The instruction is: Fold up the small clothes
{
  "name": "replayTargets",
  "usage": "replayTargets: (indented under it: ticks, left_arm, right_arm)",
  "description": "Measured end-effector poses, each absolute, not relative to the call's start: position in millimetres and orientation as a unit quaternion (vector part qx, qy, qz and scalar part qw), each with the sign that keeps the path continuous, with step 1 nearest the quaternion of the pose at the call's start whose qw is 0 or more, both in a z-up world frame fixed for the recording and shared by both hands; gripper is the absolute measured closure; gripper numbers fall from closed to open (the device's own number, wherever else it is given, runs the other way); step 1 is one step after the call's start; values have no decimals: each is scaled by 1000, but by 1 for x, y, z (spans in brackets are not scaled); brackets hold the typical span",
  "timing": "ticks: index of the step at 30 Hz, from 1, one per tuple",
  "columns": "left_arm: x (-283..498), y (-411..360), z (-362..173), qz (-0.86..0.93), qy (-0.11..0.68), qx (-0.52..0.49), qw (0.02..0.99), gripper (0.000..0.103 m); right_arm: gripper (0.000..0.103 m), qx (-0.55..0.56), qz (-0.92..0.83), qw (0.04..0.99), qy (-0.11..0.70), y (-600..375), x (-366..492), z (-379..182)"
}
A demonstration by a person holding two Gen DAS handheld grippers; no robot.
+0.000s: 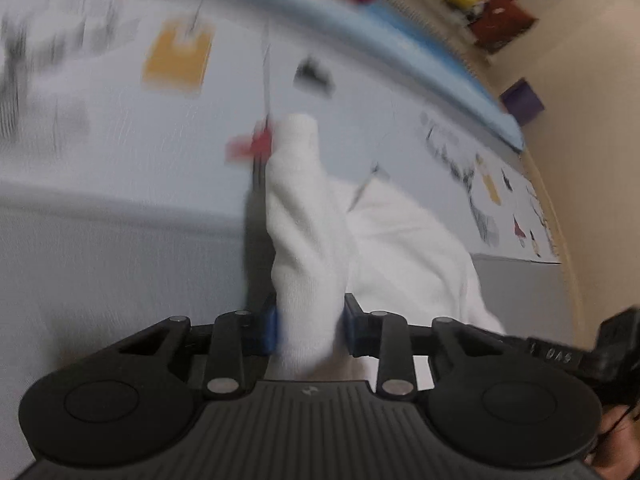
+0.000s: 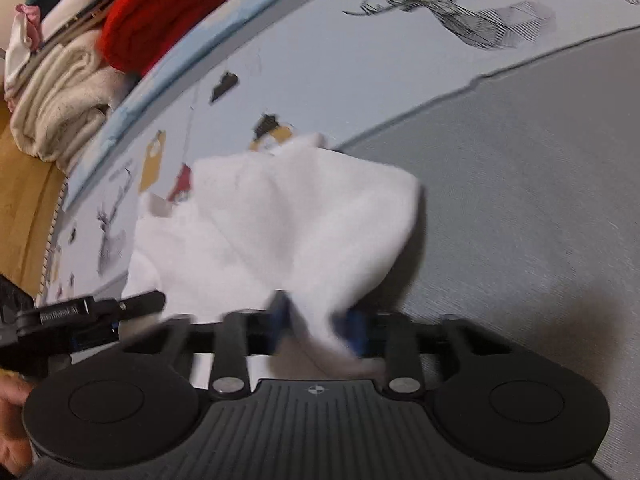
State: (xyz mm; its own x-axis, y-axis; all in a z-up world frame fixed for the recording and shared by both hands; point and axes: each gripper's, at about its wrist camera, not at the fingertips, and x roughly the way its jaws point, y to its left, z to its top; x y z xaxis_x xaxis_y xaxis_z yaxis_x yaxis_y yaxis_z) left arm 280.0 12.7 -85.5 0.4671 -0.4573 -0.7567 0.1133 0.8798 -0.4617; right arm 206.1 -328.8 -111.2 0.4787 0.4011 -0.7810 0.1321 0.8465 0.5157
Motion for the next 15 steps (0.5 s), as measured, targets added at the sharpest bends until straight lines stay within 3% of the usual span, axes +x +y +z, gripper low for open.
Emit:
replayTargets:
  ticks: [4,6,7,8,9,15]
  left_arm:
    - [282,36,-45,-134,400,-179,889,64]
    - [282,59,-34,-95,366,-198,904,49]
    - [282,69,-32,-80,364,-205,905,42]
    - [284,79,-35,-74,378,-214,898,30]
    - [287,88,-42,-75,406,-228,882,27]
    - [285,112,-93,-65,530,-265,803,28]
  right_arm:
    - [81,255,112,861,425,-305,218,-84]
    - [77,245,124,883,381,-290,223,-71]
    - [67,242,122,889,370,-284,227,-68]
    - [56,236,110,892,369,-277,231,-69]
    - [51,232,102,890,380,-274,236,-71]
    - [50,234,104,858,446,-267,246,-89]
